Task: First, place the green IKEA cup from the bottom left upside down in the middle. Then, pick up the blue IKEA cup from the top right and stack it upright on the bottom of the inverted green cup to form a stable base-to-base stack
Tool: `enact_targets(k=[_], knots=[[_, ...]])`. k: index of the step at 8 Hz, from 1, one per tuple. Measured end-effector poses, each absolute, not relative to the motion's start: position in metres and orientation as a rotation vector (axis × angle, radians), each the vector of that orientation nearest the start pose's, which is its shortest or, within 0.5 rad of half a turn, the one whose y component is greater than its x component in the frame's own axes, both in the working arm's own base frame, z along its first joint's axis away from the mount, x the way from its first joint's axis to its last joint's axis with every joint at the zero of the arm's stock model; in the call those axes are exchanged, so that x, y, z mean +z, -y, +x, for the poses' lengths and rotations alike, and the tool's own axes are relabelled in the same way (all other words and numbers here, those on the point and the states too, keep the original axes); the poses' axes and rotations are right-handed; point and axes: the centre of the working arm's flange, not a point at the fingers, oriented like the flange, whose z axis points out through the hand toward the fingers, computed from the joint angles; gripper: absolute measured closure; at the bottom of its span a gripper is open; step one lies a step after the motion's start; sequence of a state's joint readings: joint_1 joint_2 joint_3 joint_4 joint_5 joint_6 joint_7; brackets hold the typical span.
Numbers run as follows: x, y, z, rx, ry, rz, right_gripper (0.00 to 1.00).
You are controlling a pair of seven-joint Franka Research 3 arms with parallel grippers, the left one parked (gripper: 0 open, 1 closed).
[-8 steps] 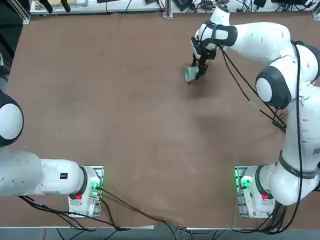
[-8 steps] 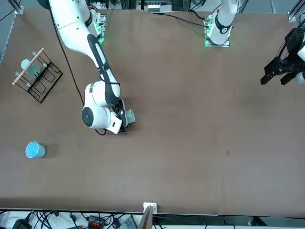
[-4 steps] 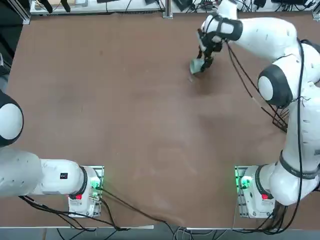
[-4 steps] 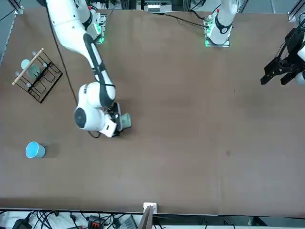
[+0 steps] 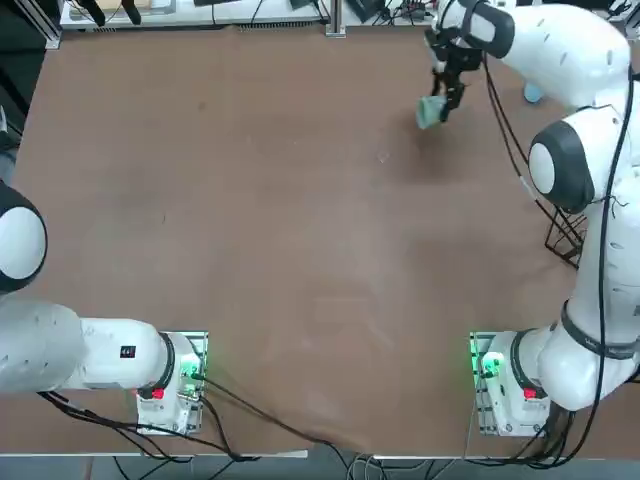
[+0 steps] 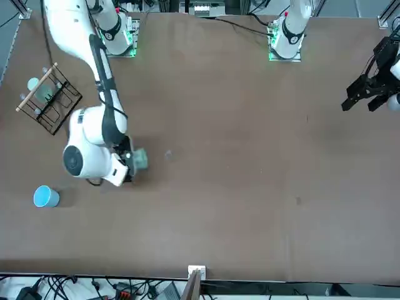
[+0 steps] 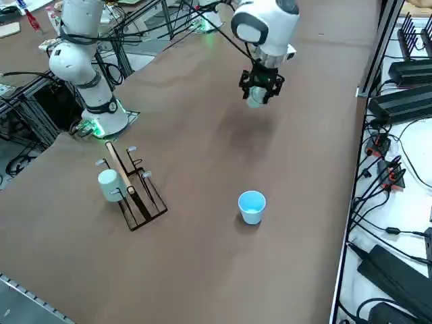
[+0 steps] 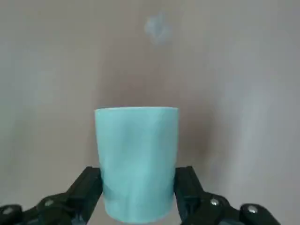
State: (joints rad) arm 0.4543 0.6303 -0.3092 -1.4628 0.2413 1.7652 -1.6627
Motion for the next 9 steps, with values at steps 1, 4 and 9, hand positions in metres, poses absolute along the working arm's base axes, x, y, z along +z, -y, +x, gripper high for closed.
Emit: enact_targets(k=[1, 4, 9], knots=[[0.320, -0.137, 0.661, -0.464, -2.462, 2.150, 0.13], [0.340, -0.114, 0.644, -0.833, -1.908, 2.278, 0.13], [0.247, -0.148, 0.591, -1.246, -1.147, 2.278, 0.13]])
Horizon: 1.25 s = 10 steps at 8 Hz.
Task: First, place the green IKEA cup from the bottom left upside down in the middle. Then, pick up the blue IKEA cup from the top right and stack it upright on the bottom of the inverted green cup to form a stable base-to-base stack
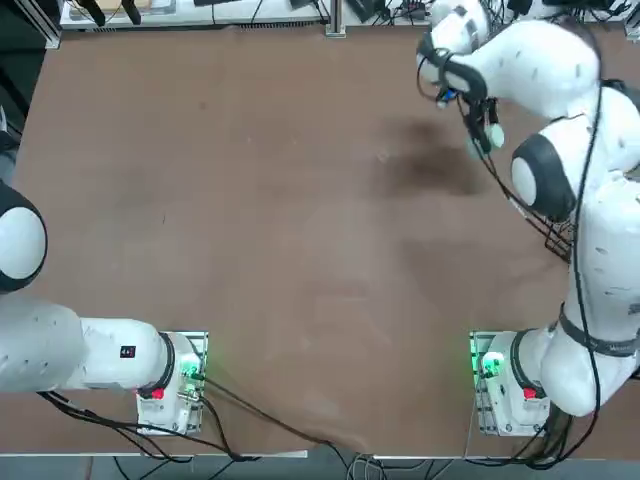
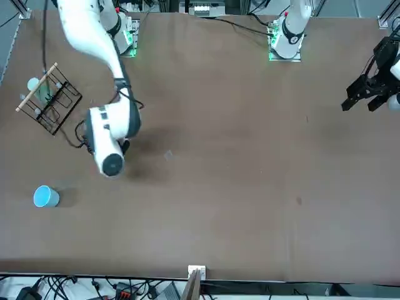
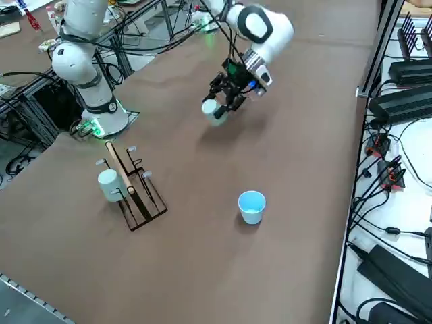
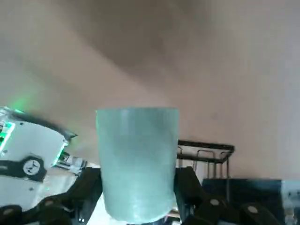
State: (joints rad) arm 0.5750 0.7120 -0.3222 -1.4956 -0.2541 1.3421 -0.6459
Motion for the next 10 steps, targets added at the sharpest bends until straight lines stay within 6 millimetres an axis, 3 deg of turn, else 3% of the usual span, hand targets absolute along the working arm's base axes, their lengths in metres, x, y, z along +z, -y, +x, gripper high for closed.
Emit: enact_targets(k=[6, 7, 10], knots=[[0.174, -0.136, 0.588, 1.608, 1.193, -2.929, 0.10], [0.169, -0.136, 0.588, 1.614, 1.186, -2.936, 0.00], [0.173, -0.138, 0.592, 1.594, 1.176, -2.958, 0.00]])
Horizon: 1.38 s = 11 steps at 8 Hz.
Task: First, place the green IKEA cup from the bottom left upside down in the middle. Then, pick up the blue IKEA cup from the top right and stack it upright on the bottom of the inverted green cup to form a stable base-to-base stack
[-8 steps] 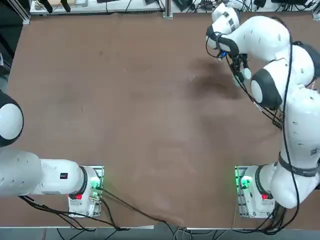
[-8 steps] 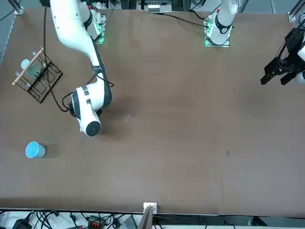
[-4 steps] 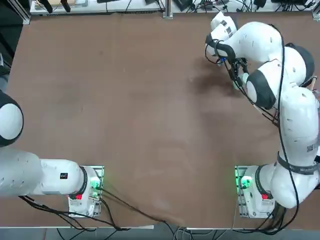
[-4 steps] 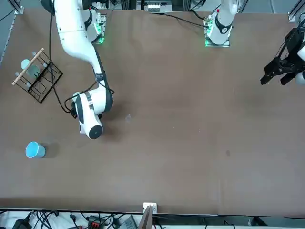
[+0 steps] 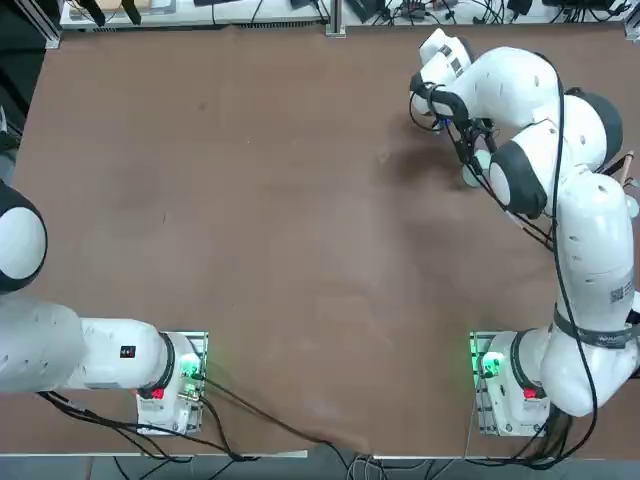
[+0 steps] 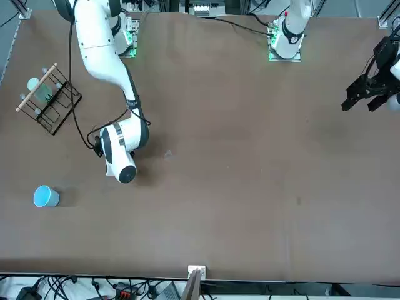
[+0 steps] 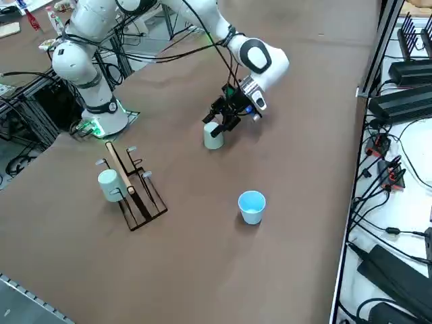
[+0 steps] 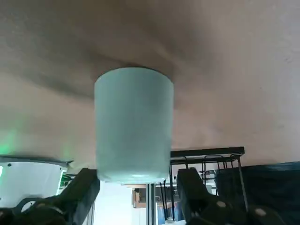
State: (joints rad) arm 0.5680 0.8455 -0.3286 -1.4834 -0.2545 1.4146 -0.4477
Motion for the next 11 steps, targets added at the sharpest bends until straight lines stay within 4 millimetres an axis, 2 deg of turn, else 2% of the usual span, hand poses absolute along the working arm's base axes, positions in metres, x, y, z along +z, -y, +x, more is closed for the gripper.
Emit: enact_targets(k=[2, 3, 5, 7, 8, 9, 10, 11], knots=[[0.193, -0.141, 0.603, 1.541, 1.163, -3.002, 0.00], [0.218, -0.143, 0.610, 1.487, 1.151, -3.035, 0.00], [0.293, -0.149, 0.622, 1.283, 1.138, -3.113, 0.00], [0.362, -0.142, 0.633, 1.054, 1.116, -3.190, 0.00], [0.386, -0.130, 0.645, 0.928, 1.101, -3.234, 0.00], [0.399, -0.109, 0.661, 0.802, 1.083, -3.263, 0.00], [0.402, -0.076, 0.675, 0.672, 1.033, -3.255, 0.00], [0.400, -0.033, 0.688, 0.540, 0.951, -3.227, 0.00]])
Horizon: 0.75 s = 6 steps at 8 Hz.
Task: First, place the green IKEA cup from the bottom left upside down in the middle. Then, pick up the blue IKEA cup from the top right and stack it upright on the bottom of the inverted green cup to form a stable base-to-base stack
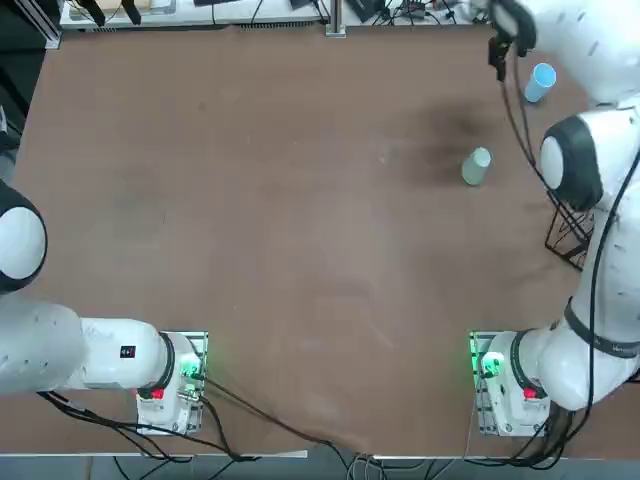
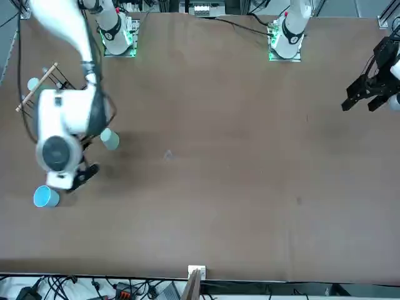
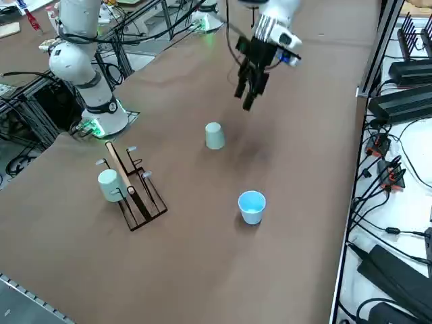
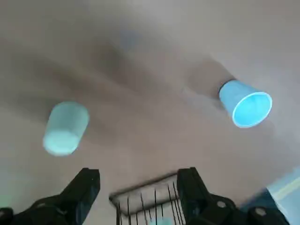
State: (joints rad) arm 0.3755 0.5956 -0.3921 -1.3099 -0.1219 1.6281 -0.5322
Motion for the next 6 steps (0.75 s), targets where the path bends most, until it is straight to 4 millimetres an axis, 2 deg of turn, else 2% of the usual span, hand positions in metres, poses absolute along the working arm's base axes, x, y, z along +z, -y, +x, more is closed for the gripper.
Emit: enact_targets(k=[2, 3, 4, 6], knots=[[0.397, 0.056, 0.702, 0.344, 0.818, -3.203, 0.00], [0.393, 0.084, 0.706, 0.271, 0.791, -3.200, 0.00], [0.385, 0.104, 0.711, 0.204, 0.783, -3.199, 0.01], [0.354, 0.136, 0.719, 0.108, 0.831, -3.174, 0.02]])
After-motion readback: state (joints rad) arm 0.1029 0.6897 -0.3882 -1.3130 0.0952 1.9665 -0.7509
